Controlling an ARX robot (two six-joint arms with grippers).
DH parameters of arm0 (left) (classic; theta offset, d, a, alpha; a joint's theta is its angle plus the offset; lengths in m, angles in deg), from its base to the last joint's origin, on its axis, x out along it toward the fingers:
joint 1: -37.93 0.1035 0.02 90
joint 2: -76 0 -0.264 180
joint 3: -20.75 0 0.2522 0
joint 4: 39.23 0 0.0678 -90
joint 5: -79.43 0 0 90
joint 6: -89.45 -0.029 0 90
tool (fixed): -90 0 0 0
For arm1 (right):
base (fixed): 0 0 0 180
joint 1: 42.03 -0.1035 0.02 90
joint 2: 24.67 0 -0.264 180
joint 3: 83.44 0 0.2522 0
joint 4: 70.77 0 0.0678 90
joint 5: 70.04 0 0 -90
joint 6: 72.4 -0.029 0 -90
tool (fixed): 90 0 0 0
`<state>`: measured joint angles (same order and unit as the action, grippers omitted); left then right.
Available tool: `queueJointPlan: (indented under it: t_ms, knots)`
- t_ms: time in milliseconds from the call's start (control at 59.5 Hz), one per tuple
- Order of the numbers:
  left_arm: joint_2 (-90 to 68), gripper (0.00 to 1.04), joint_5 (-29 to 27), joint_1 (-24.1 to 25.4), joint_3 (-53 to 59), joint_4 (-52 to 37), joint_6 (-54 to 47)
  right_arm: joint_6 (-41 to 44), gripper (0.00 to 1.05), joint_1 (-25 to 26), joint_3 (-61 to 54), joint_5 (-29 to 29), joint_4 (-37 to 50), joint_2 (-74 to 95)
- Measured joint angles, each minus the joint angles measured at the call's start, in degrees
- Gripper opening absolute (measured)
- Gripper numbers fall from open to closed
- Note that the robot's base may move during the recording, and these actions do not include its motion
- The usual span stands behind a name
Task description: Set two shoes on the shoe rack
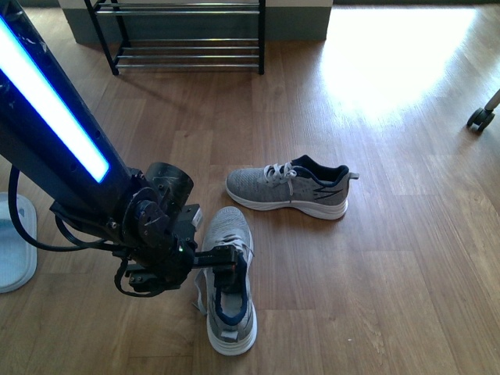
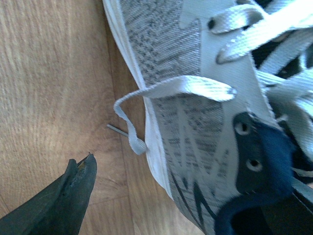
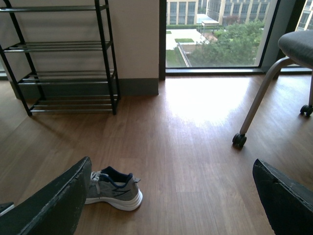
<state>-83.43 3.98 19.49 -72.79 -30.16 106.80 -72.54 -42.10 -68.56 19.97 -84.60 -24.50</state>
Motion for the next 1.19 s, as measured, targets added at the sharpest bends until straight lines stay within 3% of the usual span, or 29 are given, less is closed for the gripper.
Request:
queueJointPlan:
  t_ms: [386, 638, 907, 1193]
  knots:
    - [-2.51, 0.39, -3.54, 0.57, -2.49, -0.44, -1.99, 0.0, 0.96, 0.0, 0.0, 0.0, 0.0, 0.0]
    - [-0.79, 0.03, -11.93, 2.58, 1.18, -5.57, -4.24, 0.0, 0.96, 0.0, 0.0, 0.0, 0.0, 0.0]
    - [17.44, 0.02, -24.76, 7.52, 19.23, -19.43, -5.75, 0.0, 0.96, 0.0, 0.0, 0.0, 0.0, 0.0]
    - [48.76, 0.02, -30.36, 7.69, 40.5, -27.28, -8.17, 0.0, 0.96, 0.0, 0.0, 0.02, 0.0, 0.0]
